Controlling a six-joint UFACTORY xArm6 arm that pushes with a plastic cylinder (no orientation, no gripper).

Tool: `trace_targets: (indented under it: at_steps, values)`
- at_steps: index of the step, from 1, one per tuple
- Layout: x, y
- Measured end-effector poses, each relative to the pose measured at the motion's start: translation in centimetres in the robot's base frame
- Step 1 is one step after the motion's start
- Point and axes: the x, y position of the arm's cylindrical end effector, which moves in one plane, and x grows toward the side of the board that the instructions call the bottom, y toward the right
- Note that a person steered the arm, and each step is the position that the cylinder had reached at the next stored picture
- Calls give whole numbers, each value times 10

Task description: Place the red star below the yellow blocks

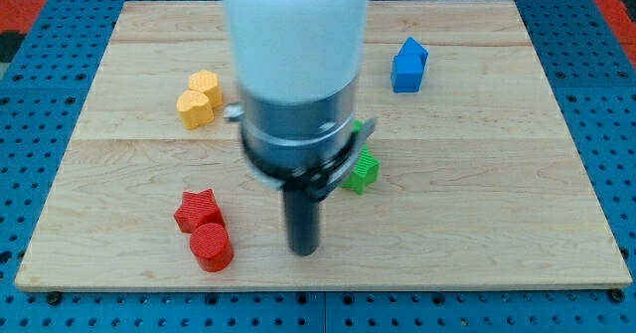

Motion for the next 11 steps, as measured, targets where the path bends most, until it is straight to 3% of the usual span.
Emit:
trace_targets:
  at_steps: [2,6,9,11]
  values:
    - [14,-99]
    - [27,-169]
    - [26,-121]
    - [0,-116]
